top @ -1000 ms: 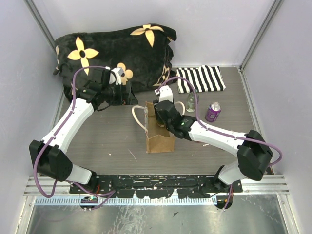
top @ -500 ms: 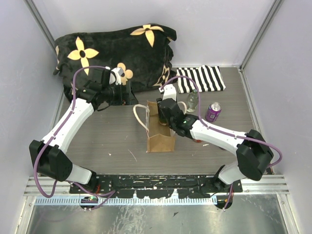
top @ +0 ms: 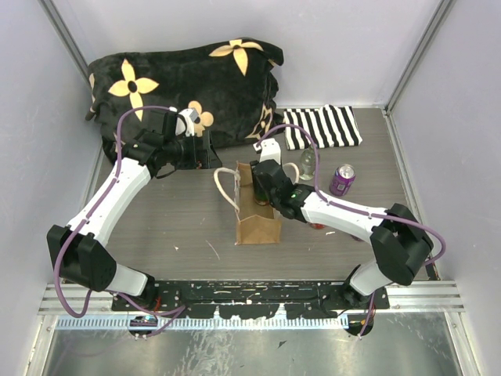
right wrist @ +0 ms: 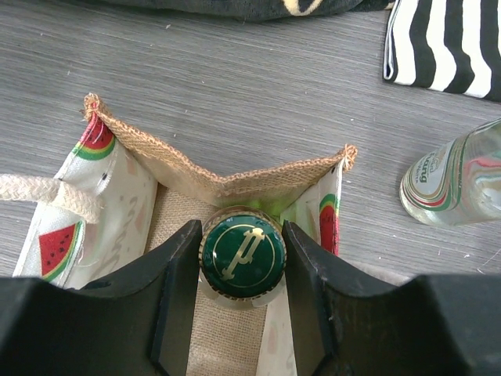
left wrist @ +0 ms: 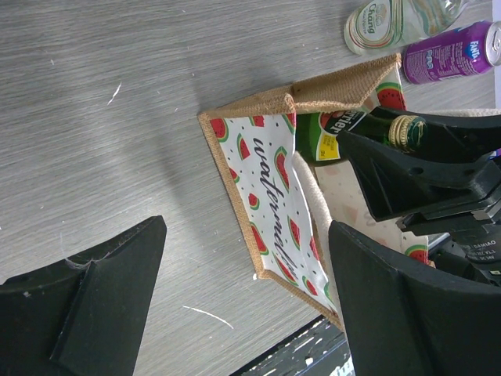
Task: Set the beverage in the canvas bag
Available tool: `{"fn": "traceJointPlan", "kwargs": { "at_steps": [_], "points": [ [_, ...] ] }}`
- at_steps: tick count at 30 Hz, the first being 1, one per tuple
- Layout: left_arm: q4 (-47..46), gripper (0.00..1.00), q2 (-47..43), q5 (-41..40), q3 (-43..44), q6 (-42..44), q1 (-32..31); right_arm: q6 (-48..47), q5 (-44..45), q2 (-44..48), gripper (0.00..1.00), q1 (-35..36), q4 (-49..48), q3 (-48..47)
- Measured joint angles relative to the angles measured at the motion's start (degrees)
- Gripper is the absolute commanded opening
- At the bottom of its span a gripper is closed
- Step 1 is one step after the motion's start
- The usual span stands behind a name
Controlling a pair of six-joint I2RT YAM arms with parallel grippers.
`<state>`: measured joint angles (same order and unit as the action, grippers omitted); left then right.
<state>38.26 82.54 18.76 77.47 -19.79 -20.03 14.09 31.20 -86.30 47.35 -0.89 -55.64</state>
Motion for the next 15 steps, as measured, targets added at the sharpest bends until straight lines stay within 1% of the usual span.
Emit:
{"fn": "traceJointPlan", "kwargs": {
  "at_steps": [5, 7, 9, 13, 15],
  "points": [
    [0.0, 0.92, 0.0, 0.02, 0.0, 0.0, 0.0, 0.02, -0.2, -0.15, 0.01, -0.22, -0.42, 0.02],
    [0.0, 0.92, 0.0, 0.02, 0.0, 0.0, 0.0, 0.0, -0.22, -0.22, 0.03, -0.22, -0.63, 0.02],
    [0.0, 0.92, 0.0, 0.04, 0.0, 0.0, 0.0, 0.0, -0.24, -0.24, 0.09, -0.22, -0.66, 0.02],
    [-0.02, 0.92, 0.0, 0.04, 0.0, 0.0, 0.0, -0.2, -0.33, -0.24, 0.27, -0.22, -0.72, 0.02],
    [-0.02, 0.92, 0.0, 0.04, 0.0, 0.0, 0.0, -0.35, -0.5, -0.24, 0.34, -0.22, -0.72, 0.02]
  ]
}}
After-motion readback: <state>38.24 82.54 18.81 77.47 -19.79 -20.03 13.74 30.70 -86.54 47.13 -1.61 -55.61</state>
